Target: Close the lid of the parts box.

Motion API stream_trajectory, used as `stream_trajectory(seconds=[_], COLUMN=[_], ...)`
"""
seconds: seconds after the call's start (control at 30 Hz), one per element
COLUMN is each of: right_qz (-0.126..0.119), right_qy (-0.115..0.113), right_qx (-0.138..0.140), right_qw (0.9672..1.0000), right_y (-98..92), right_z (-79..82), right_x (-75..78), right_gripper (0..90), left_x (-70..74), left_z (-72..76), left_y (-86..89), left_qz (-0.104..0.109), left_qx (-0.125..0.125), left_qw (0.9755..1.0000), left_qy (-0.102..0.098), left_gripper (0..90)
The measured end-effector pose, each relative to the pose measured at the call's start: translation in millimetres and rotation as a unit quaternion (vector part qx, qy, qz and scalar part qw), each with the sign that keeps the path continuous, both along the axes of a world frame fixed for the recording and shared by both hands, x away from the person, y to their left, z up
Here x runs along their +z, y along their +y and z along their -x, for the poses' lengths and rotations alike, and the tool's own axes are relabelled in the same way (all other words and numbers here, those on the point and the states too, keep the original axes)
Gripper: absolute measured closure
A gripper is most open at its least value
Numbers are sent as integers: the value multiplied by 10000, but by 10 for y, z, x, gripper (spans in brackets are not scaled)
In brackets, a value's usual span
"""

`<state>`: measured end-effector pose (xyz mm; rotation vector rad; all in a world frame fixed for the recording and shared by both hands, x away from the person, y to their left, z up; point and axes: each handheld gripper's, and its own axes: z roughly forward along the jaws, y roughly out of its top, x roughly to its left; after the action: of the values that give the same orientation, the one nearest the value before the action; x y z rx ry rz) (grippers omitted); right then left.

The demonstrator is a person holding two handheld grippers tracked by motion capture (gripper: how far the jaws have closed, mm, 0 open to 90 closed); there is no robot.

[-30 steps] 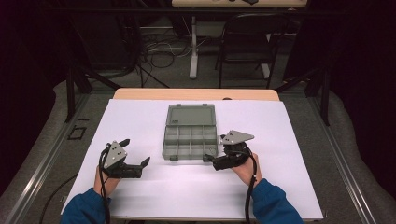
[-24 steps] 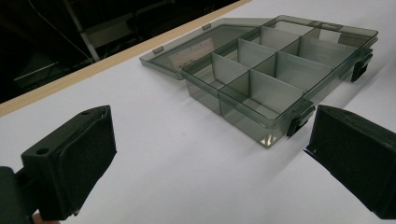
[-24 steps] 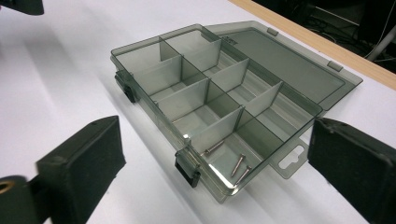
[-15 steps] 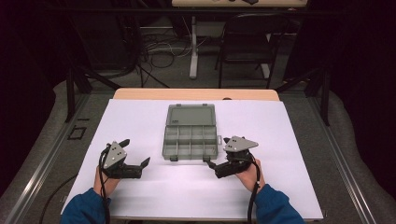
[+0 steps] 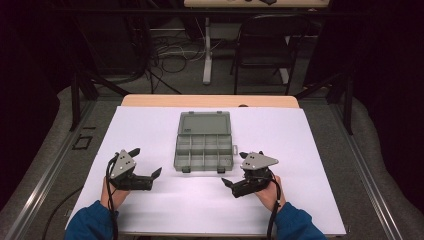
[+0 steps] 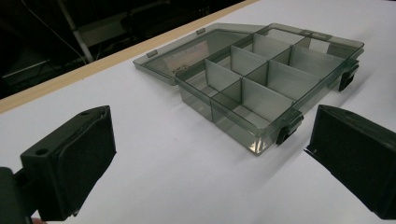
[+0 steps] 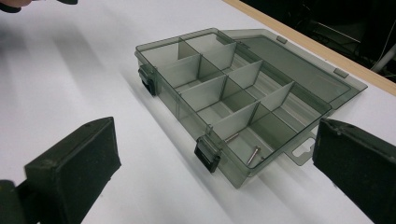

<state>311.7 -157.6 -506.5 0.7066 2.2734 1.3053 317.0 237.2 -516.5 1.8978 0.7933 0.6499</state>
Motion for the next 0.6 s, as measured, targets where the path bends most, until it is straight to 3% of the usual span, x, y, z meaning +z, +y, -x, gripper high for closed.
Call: stream_trajectory(seconds=[0.3, 0.43, 0.6], right_qz=[53, 60, 86], right_qy=[-2, -5, 16], right_qx=[27, 33, -12], right_qw=[10000, 10000, 10000], right_y=[-2, -9, -28], right_z=[-32, -50, -48], right_x=[-9, -12, 3], right_gripper=[0, 0, 0], left_x=[119, 169, 151], left_z=[-200, -273, -358], left_y=[-173, -285, -441], left_qz=[-129, -117, -257], left_qx=[-65, -93, -123], left_qw=[9995, 9996, 9992], left_qy=[288, 259, 289], left_gripper=[3, 4, 0])
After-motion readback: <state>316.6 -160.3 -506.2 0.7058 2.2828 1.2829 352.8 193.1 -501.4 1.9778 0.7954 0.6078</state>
